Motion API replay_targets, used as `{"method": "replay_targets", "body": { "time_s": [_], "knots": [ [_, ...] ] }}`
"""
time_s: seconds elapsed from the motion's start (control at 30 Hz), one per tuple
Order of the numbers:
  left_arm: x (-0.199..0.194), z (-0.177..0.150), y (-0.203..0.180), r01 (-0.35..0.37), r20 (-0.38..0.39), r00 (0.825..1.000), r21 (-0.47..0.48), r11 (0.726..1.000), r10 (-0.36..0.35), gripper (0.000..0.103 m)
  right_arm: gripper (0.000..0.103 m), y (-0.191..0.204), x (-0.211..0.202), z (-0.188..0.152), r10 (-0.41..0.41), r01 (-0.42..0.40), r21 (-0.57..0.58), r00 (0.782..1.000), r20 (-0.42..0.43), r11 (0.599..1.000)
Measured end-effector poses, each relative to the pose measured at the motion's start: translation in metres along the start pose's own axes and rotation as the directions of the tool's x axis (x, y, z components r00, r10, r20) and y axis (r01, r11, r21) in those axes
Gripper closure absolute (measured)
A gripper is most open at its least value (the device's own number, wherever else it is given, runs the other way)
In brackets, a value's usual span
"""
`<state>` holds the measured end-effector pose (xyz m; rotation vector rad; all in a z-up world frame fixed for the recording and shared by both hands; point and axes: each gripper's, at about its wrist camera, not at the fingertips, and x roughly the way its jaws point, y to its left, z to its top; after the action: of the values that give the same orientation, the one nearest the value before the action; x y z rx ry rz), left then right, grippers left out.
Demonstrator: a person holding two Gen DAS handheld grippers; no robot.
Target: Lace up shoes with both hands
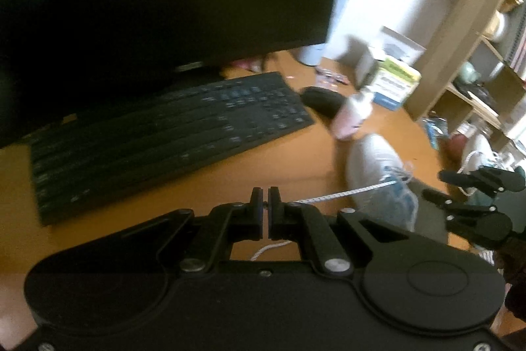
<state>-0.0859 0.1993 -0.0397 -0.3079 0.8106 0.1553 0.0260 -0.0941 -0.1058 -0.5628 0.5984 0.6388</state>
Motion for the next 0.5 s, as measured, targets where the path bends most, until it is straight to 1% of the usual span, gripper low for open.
{"method": "replay_targets", "body": {
  "time_s": [0.07, 0.2, 0.4, 0.5],
  "knots": [
    [-0.007, -0.004, 0.008, -0.037, 0.0, 0.999, -0.011, 0.999, 0.037, 0.103, 0.063, 0.0, 0.001, 0.0, 0.005, -0.005, 0.005, 1.0, 0.001, 1.0],
    [-0.026, -0.01, 0.035, -0.114, -0.003, 0.993, -0.047, 0.992, 0.114, 0.103, 0.061, -0.002, 0.001, -0.001, 0.012, -0.012, 0.015, 1.0, 0.003, 1.0],
    [-0.052, -0.025, 0.073, -0.219, -0.018, 0.976, -0.104, 0.97, 0.218, 0.103, 0.058, -0.005, 0.004, -0.001, 0.026, -0.026, 0.028, 1.0, 0.004, 0.999],
    [-0.059, -0.03, 0.082, -0.245, -0.022, 0.97, -0.121, 0.962, 0.244, 0.103, 0.057, -0.007, 0.005, -0.001, 0.03, -0.03, 0.031, 1.0, 0.004, 0.999]
  ]
}}
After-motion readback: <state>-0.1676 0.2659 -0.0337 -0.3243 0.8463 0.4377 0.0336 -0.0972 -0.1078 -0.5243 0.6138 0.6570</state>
